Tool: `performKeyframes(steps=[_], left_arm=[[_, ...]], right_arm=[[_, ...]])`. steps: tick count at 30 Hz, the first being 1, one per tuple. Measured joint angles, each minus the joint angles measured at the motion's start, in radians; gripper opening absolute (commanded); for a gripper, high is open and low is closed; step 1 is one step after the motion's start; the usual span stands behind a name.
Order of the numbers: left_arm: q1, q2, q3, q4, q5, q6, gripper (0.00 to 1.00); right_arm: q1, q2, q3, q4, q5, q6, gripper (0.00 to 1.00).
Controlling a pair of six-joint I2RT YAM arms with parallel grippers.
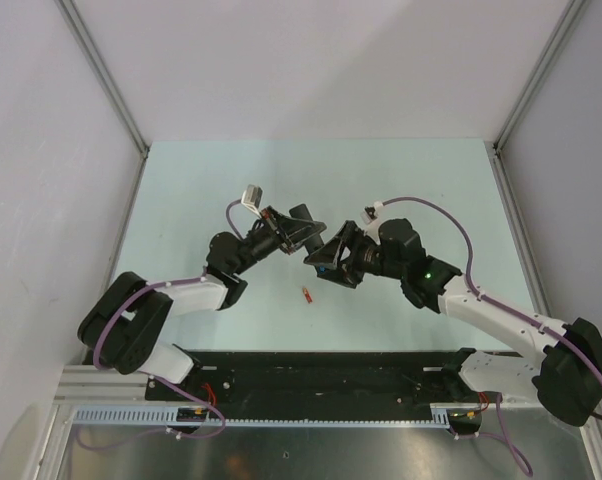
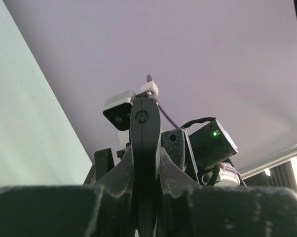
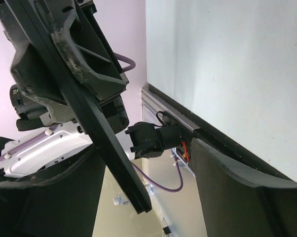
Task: Load the batteries into the remote control
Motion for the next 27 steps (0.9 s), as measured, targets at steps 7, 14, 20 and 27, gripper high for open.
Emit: performKeyframes(steps=[7,14,20,27], left_arm=[[0.0,-0.003,0.0,0.013,-0.002,0.0,0.0],[0.005,0.005,0.0,0.022,0.004,-0.001,0.0],[0.009,0.017,0.0,0.023,0.024,-0.009,0.0],[0.011,0.019,0.0,0.026,0.081,-0.027,0.0]], right_arm=[[-0.003,-0.007,0.0,-0.005,-0.019,-0.013,0.84],[-0.022,-0.064,0.055,-0.097,-0.024,-0.108,0.83],[-0.067,-0.134,0.093,-0.171,-0.02,-0.225,0.69],[-0.076,-0.111,0.094,-0.232,-0.034,-0.329,0.61]])
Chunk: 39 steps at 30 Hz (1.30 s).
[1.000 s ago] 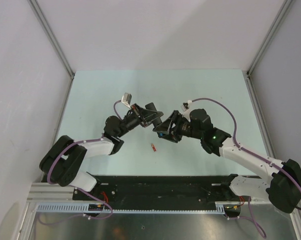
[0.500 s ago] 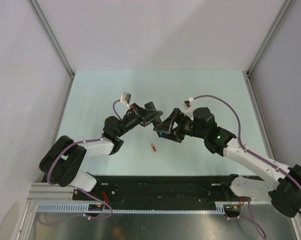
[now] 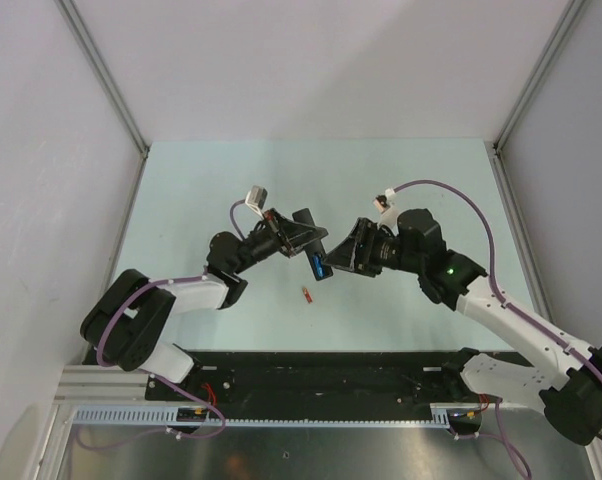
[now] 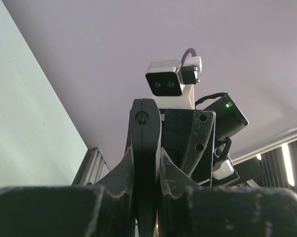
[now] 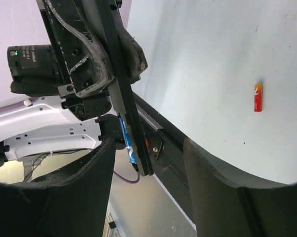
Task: Load the batteries into the remote control
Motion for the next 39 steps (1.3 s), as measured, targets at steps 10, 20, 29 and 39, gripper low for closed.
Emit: performKeyframes(steps=[10,20,29,39], left_arm=[[0.0,0.0,0.001,0.008,0.055,-0.013,0.0],[0.002,0.0,0.001,0.006,0.075,-0.016,0.0],[0.005,0.0,0.001,0.015,0.081,-0.017,0.0],[0.018,0.0,0.0,0.021,0.081,-0.017,0.0]], right_arm=[[0.017,0.052,0.0,0.012,-0.074,-0.035,0.54],[0.032,0.079,0.0,0.04,-0.099,-0.038,0.52],[0.029,0.075,0.0,0.051,-0.109,-0.026,0.79],[0.0,-0.051,0.037,-0.016,-0.024,-0.079,0.7]])
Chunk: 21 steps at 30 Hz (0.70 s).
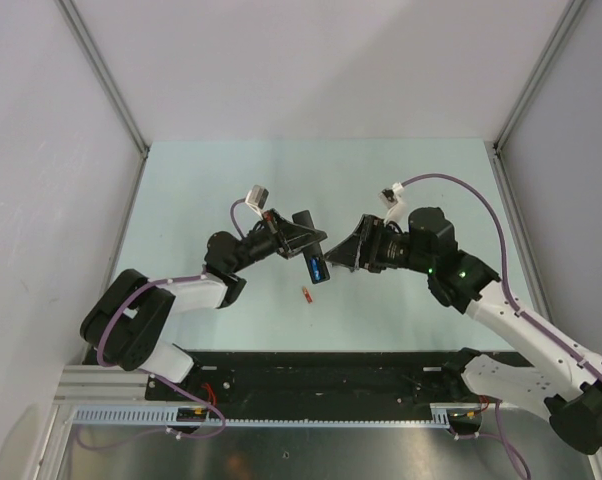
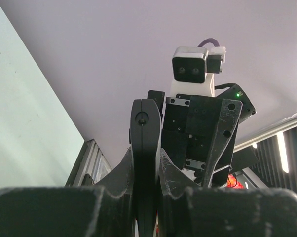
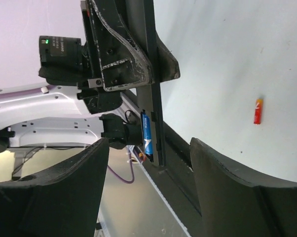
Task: Load the batteries into the remote control
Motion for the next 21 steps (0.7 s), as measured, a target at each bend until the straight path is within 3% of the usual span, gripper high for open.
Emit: performKeyframes(steps=[6,12,16,21], left_arm=[[0.0,0.0,-0.001,0.0,0.0,0.001,0.0],[0.001,-0.002,-0.002,-0.013,-0.012,0.011,0.0],[0.001,-0.017,-0.002,-0.091,-0.039,0.039,0.0],[0.001,-0.045,-0.002,-0.214,-0.074,0.075,0.0]], right_arm=[[0.091,0.011,0.045,-0.096,0.15,-0.069,0.69],[0.276,0.045,0.171,-0.243,0.47,-0.149,0.68],[0.356,0.05,0.22,-0.293,0.633,-0.194,0.68],[0.426,0.129,0.296,-0.328,0.725,-0.253,0.68]])
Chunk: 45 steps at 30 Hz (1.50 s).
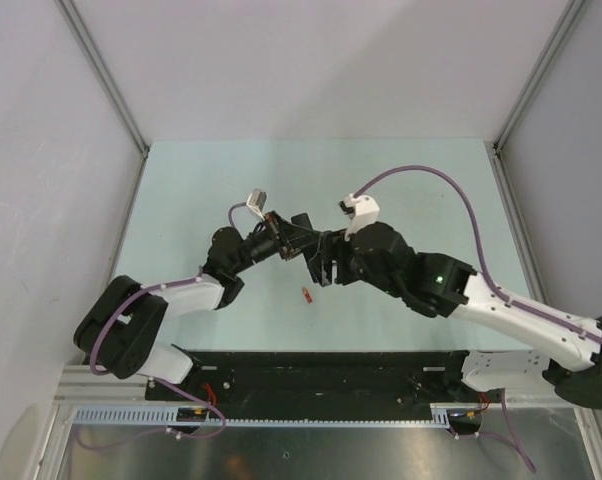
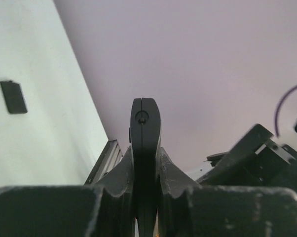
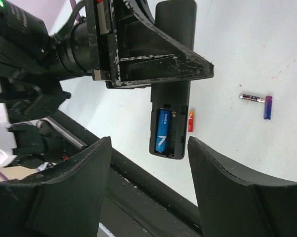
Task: Load the batteries into the remote control
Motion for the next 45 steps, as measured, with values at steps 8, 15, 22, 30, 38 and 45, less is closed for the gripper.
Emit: performKeyframes(steps=[8,15,22,30,38,45], left_arm=[[0.0,-0.042,0.008,-0.214,-0.024,0.043,0.0],[0.0,-0.062,0.031,-0.316,-0.034,0.066,0.0],[-0.002,-0.064,0.036,-0.358,-0.034,0.068,0.0],[-0.005,-0.07,0.044,-0.365,-0.034,0.069,0.0],[-0.01,-0.071,0.046,-0.369,-0.034,0.076,0.0],[-0.01,-0.071,0.051,-0.373,-0.034,0.079,0.0]], right_arm=[[0.081,0.147,0.063,-0.054,0.095,-0.087,0.67],[0.105,0.208,0.1,-0.071,0.135,-0.129,0.64],[0.112,0.253,0.104,-0.074,0.135,-0.147,0.62],[0.111,0.286,0.108,-0.074,0.139,-0.154,0.62],[0.105,0.291,0.109,-0.073,0.139,-0.156,0.58],[0.103,0.31,0.109,-0.073,0.138,-0.157,0.54]])
